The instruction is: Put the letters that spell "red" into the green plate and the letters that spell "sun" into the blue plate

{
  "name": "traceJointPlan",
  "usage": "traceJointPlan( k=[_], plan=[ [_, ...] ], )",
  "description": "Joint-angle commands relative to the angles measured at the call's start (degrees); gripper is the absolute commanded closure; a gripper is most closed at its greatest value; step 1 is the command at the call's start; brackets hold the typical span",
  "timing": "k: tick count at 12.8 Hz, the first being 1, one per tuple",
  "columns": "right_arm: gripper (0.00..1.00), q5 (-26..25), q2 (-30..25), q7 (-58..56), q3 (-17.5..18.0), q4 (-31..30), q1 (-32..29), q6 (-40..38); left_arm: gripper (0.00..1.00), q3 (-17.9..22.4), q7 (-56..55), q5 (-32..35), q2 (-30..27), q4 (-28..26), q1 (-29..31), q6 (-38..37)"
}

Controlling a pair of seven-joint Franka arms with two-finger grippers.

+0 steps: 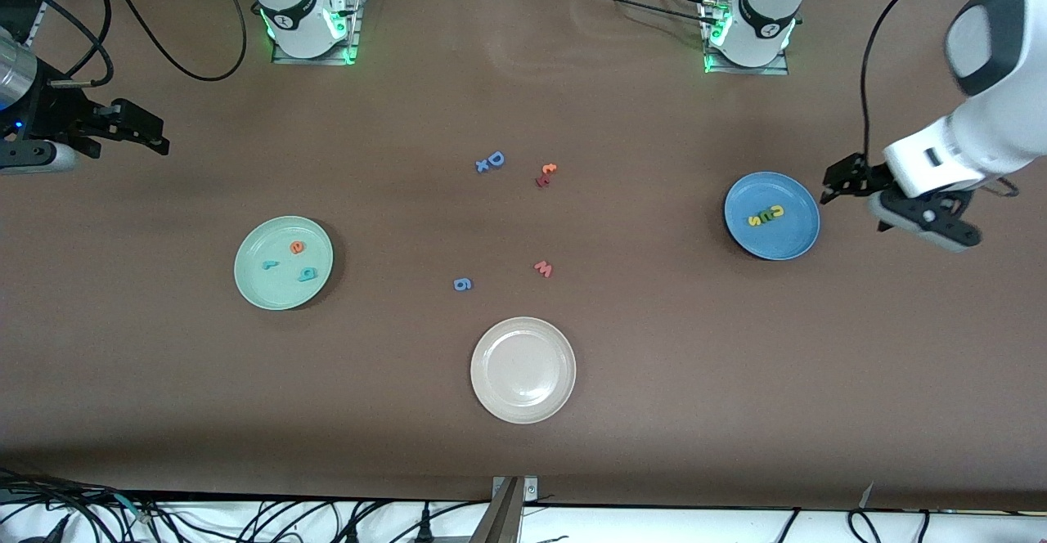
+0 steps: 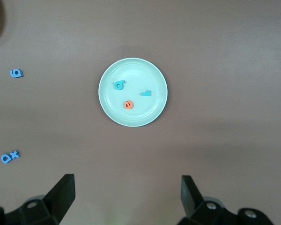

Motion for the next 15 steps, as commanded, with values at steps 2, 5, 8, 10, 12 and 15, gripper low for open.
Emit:
traceJointPlan(
  k=[2, 5, 8, 10, 12, 15],
  plan=[
    [0.0, 1.02, -0.63, 0.05, -0.26, -0.22, -0.41, -0.8, 0.0, -3.0, -5.38, 1.59, 0.2, 5.56, 2.61, -6.2],
    [0.0, 1.02, -0.63, 0.14, -0.53, -0.13, -0.41, -0.63, 0.0, -3.08, -7.39, 1.85, 0.37, 6.26, 2.52, -7.26],
    [0.0, 0.67, -0.63, -0.21, -0.53, -0.13, -0.41, -0.37, 0.0, -3.87, -11.08, 7.21, 0.46, 6.53, 1.73, -7.26],
    [0.0, 0.5, -0.46, -0.65, -0.52, 0.04, -0.41, -0.1, 0.0, -4.75, -14.16, 7.13, 0.55, 8.37, 1.73, -8.22],
    [0.0, 0.41, -0.02, -0.65, -0.53, 1.8, -0.5, -0.54, 0.0, -5.36, -17.14, 7.13, 0.55, 8.55, 1.64, -8.58],
    [0.0, 0.32, -0.02, -0.65, -0.61, 1.89, -0.58, -0.19, 0.0, -5.9, -23.02, 7.04, 0.55, 10.64, 1.73, -11.72]
  ],
)
